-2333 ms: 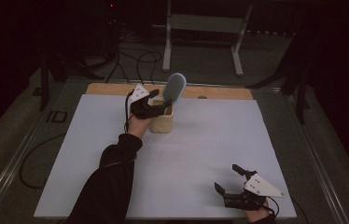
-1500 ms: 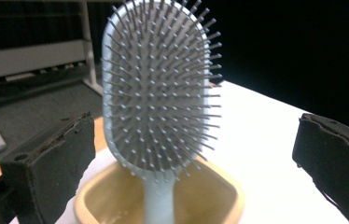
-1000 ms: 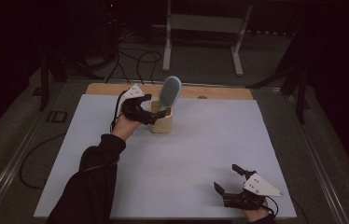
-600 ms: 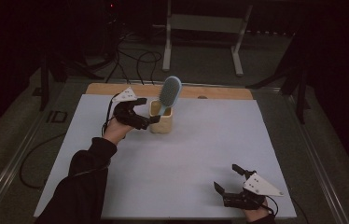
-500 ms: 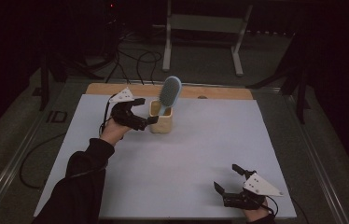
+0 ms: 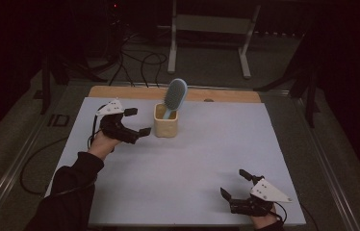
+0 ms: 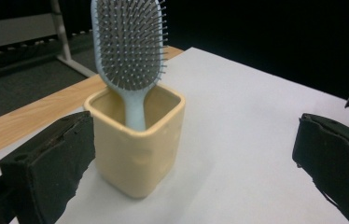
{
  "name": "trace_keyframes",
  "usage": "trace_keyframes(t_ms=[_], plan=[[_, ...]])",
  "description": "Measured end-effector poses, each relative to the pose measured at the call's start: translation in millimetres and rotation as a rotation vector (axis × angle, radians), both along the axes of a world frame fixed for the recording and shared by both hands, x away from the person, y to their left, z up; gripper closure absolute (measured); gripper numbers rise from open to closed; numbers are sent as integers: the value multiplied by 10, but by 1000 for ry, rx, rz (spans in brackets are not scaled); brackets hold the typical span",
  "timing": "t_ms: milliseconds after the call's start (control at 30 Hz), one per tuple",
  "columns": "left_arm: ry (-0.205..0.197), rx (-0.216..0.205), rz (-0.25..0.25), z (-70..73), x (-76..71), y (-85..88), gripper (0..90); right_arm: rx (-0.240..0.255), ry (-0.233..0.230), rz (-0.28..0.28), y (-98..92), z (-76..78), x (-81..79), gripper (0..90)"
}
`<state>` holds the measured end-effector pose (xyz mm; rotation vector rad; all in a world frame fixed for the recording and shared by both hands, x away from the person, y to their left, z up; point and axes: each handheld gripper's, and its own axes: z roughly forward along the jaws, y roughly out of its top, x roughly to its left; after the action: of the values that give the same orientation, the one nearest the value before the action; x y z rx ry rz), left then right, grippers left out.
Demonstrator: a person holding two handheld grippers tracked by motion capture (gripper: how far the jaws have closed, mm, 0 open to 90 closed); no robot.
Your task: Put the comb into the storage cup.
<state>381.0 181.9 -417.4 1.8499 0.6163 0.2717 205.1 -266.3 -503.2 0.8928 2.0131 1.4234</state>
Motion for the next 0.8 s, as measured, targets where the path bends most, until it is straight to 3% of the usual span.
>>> trace_keyframes(t_ms=[267,800], plan=[[-8,13,15,-12,-169,174,0,0,0,-1,3,2,-1,88],[-7,40,55,-207,-611,545,0,-5,-1,-1,12,1,0,88]])
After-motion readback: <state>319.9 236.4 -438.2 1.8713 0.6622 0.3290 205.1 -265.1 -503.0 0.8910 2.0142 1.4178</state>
